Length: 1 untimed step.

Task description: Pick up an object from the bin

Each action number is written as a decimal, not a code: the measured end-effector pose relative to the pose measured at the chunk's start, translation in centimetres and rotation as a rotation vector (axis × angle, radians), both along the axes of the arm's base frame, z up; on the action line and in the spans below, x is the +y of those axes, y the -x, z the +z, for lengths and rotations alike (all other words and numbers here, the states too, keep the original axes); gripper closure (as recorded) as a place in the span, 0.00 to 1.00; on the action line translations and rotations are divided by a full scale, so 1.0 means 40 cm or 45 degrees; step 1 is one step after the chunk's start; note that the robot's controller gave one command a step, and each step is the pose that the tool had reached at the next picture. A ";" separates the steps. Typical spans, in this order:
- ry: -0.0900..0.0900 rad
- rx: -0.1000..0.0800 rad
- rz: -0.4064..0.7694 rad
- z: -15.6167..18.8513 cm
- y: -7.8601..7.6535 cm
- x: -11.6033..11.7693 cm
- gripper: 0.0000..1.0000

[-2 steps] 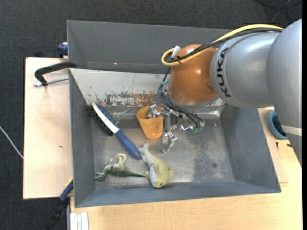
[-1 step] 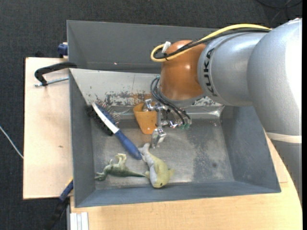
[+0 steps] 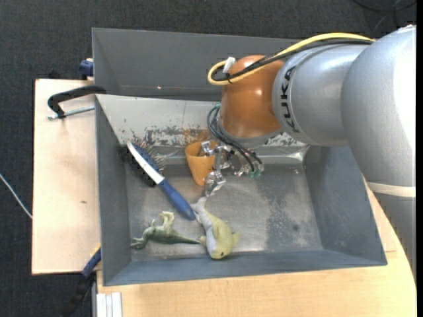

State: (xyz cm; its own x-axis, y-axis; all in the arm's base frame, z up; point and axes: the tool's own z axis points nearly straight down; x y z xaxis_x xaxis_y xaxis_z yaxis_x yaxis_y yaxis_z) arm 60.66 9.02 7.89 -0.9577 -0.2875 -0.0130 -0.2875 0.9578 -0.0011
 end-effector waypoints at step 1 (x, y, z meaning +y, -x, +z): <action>-0.001 -0.001 -0.003 0.222 0.023 0.000 1.00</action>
Offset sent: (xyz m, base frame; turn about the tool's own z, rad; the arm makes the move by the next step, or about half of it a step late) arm -0.0119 -0.0016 0.0822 0.0036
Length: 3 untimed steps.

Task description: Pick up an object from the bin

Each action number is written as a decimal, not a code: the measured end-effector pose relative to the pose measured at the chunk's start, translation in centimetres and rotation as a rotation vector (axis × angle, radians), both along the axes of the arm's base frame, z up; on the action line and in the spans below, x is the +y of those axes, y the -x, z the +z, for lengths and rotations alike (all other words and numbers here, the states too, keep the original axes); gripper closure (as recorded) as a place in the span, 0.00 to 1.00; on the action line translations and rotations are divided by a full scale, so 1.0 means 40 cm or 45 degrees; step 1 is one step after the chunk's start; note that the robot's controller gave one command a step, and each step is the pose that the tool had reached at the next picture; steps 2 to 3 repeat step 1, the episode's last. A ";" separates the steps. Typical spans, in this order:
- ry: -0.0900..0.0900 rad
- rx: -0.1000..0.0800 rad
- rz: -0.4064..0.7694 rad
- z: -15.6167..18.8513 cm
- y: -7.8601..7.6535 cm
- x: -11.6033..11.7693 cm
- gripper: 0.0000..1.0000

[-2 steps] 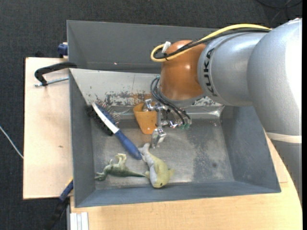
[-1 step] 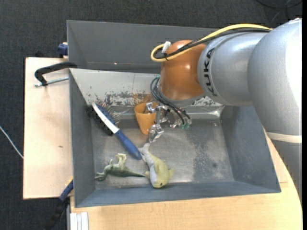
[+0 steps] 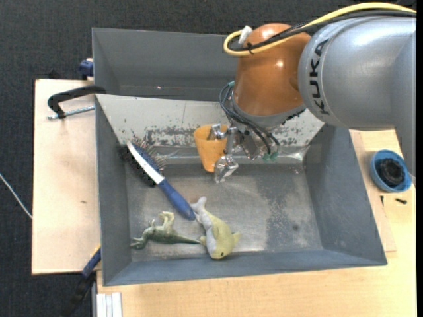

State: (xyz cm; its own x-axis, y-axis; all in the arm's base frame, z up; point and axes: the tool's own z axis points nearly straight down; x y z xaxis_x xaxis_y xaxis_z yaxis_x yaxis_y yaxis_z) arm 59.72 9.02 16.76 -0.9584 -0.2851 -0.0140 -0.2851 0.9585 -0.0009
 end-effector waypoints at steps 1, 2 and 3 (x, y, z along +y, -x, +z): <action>-0.001 -0.001 0.000 0.175 0.033 0.027 1.00; -0.001 -0.001 0.000 0.175 0.033 0.027 1.00; -0.001 -0.001 0.000 0.175 0.033 0.027 1.00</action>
Offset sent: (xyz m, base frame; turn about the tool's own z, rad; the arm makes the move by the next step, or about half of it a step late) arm -0.0157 0.0089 0.0639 0.0013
